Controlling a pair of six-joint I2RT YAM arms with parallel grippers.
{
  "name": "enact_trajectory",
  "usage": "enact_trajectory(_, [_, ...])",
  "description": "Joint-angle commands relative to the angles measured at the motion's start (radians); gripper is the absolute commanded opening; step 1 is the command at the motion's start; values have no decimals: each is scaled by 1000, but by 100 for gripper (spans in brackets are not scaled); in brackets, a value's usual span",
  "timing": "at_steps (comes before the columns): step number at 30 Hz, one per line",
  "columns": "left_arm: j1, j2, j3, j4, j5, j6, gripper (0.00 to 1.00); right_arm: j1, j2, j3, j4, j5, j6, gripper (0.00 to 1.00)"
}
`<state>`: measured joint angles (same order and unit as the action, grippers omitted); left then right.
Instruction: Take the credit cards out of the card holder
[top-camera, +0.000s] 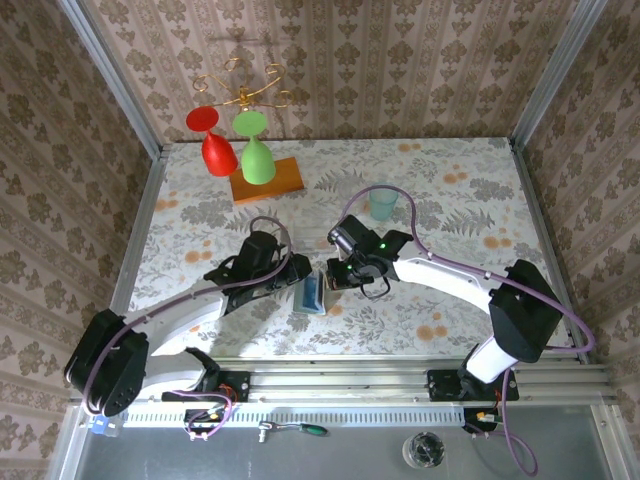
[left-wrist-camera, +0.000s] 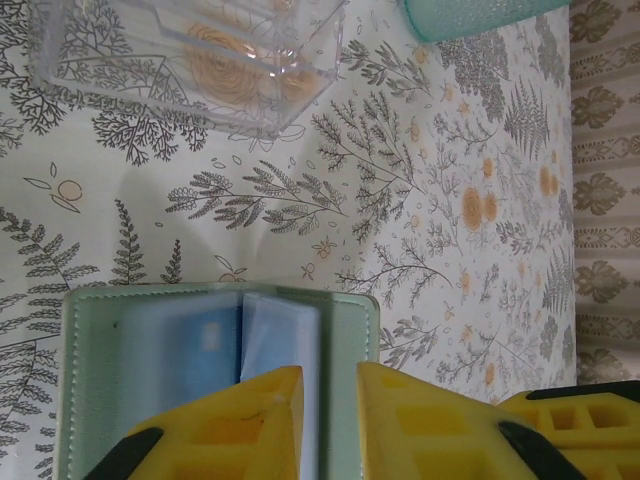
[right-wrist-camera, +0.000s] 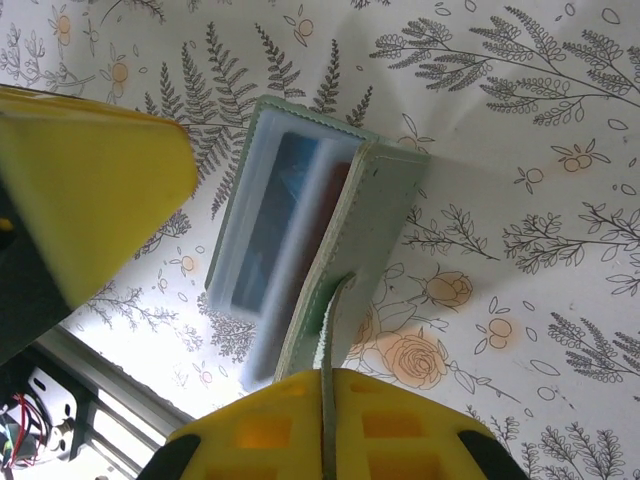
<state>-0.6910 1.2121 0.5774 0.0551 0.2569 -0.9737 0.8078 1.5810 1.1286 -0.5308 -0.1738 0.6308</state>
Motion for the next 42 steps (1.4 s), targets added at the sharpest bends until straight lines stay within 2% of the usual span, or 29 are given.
enact_trajectory(1, [8,-16,-14,-14,-19,18,22,1,-21,23,-41,33,-11,0])
enact_trajectory(12, [10,61,9,-111,-28,41,16,-2,-35,0,-128,176,-20,0])
enact_trajectory(20, [8,94,4,-159,-34,49,11,-16,-39,-32,-158,229,-20,0])
enact_trajectory(42, [1,177,-10,-160,-26,70,4,-40,25,-109,-108,244,13,0])
